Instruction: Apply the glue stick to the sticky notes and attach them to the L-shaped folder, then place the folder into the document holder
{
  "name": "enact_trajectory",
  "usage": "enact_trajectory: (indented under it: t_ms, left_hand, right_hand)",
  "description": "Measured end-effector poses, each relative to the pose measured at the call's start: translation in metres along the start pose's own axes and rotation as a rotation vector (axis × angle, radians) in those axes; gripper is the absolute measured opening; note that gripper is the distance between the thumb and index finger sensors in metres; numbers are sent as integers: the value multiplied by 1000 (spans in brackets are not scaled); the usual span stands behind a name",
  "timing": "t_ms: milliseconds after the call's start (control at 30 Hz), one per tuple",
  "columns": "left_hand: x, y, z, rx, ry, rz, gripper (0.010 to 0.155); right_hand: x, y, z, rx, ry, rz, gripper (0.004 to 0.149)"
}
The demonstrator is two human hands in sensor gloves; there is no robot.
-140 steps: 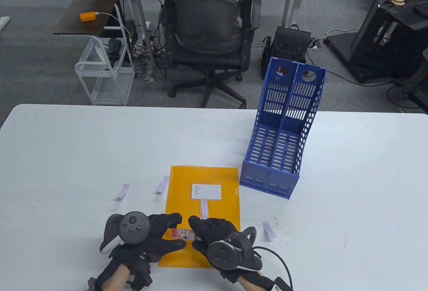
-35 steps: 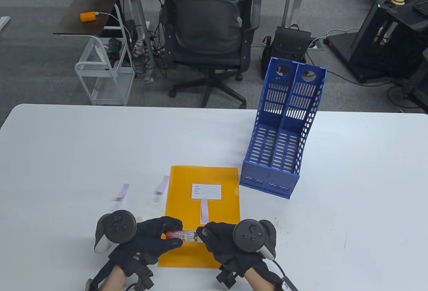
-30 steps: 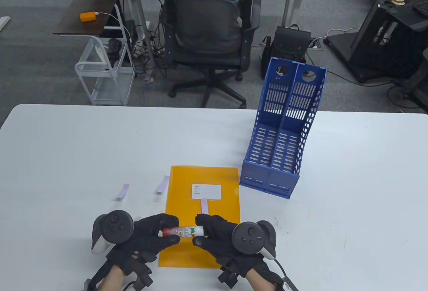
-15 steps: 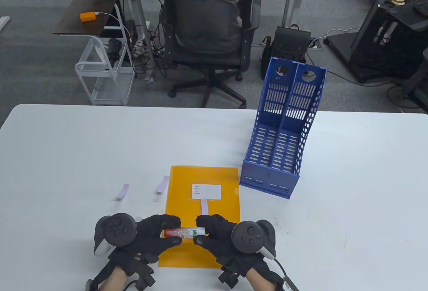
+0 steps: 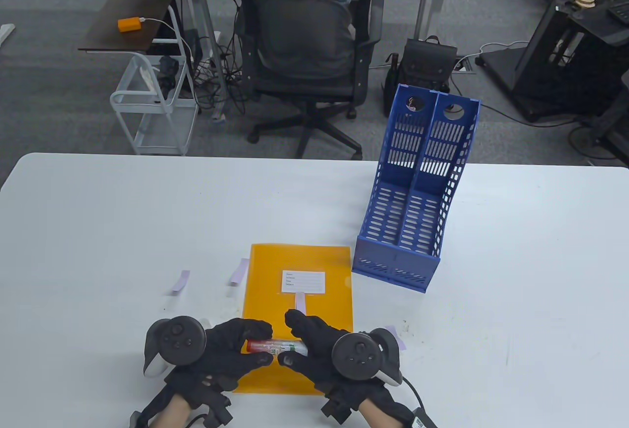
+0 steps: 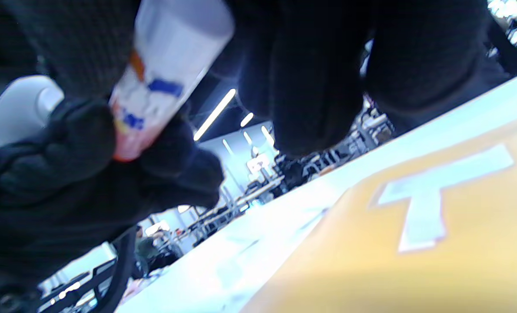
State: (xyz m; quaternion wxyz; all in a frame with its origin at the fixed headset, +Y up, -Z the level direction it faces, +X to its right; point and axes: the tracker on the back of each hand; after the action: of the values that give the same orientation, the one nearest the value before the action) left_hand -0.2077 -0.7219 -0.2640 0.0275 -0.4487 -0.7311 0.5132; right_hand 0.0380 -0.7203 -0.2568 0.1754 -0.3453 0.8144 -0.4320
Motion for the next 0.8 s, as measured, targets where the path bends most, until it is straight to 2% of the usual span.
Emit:
enact_trajectory:
  t_ms: [200,300,400,500,667,733,800]
  left_hand:
    - [-7,4,2,50,75,38,57]
    - [-10,6,5,84,119,69,59]
    - [-7,8,7,130,189,78,71]
    - [7,5,5,154,229,2,80]
    - [41,-6,6,239,270,-219,65]
    - [54,-8,10,316,349,-240,63]
    - [62,-6,16,379,432,-199,62]
  right_hand:
    - [6,2,3,9,41,-99,63]
    - [8,3,4,12,1,-109,62]
    - [9,3,5,20,-41,-99,61]
    - [6,3,9,45,-99,-80,62]
    - [1,4,22,111,-159,-60,61]
    - [-1,4,27,136,-164,-51,61]
    - [-2,4,31,154,-165,-45,61]
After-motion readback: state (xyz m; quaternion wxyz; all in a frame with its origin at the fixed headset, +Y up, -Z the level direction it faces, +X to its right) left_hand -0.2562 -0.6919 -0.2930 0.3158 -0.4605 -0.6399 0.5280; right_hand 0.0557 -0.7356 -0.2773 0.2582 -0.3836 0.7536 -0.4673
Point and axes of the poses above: the tracker on the back of each hand, its own z axis roughly to the little-finger side, its own y axis roughly from the wrist to the fingertips, x = y × z, and after that the axes turned 7 degrees about z, right-handed
